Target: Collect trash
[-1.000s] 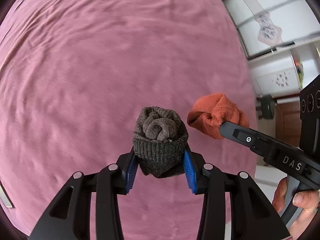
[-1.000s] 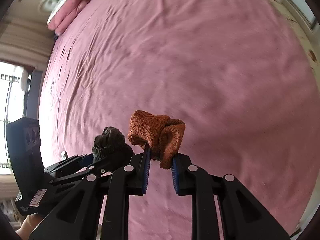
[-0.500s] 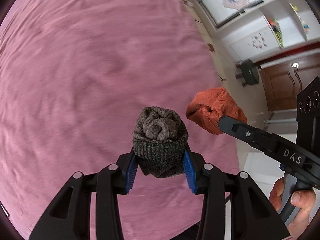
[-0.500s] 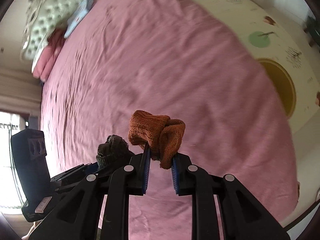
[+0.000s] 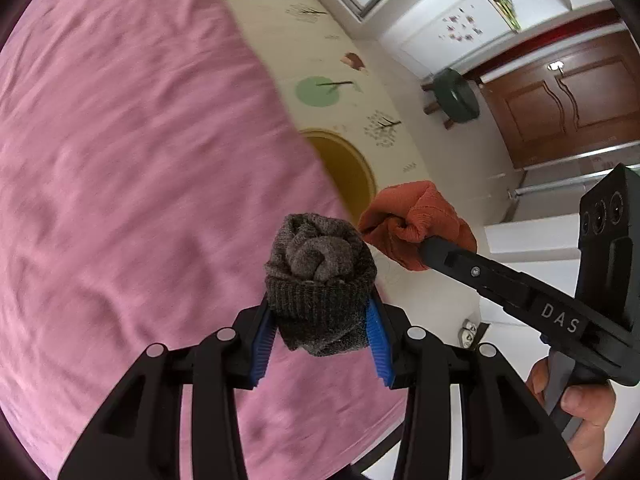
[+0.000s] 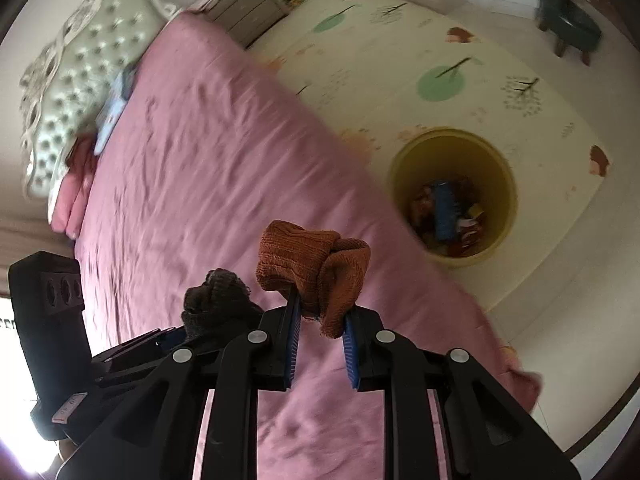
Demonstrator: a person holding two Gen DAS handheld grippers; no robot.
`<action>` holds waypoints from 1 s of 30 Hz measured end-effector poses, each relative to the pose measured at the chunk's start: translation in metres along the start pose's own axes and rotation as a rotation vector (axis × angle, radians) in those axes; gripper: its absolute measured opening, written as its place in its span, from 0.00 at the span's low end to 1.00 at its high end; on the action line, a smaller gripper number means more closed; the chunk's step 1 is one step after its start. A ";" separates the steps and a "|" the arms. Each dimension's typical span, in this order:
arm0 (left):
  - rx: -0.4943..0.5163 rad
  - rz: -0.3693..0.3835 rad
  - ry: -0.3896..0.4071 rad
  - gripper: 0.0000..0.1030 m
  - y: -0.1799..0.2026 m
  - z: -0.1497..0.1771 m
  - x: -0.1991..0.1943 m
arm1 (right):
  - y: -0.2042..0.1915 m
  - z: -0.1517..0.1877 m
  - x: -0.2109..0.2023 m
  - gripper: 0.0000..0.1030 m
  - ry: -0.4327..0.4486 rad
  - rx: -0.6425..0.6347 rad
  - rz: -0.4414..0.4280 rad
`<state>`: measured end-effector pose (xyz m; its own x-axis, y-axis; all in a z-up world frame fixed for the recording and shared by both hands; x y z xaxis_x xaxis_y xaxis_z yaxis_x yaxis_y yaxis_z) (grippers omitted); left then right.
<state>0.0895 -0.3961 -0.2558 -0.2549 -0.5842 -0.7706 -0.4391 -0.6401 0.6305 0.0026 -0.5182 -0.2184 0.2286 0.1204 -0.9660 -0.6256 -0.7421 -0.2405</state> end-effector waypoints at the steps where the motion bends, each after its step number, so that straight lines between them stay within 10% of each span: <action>1: 0.010 0.003 -0.011 0.40 0.007 -0.006 0.009 | 0.011 -0.006 0.000 0.18 0.004 0.016 0.004; 15: 0.137 0.048 -0.079 0.40 0.086 -0.089 0.091 | 0.102 -0.084 -0.012 0.22 0.071 0.107 0.055; 20: 0.143 0.089 -0.096 0.74 0.099 -0.110 0.102 | 0.118 -0.109 -0.015 0.41 0.093 0.153 0.059; 30: 0.127 0.038 -0.093 0.75 0.086 -0.119 0.101 | 0.120 -0.124 -0.016 0.41 0.089 0.144 0.064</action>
<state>0.1286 -0.5689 -0.2683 -0.3500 -0.5542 -0.7552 -0.5312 -0.5466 0.6473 0.0157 -0.6911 -0.2198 0.2459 0.0125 -0.9692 -0.7398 -0.6436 -0.1960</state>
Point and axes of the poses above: each gripper's, at about its wrist camera, not at the fingertips, and x roughly the way its jaws point, y to its right, z to its underside, the point moved 5 cm from there along x, roughly the way its jaws point, and after that the axes turned 12 degrees about z, right-handed, at the moved point
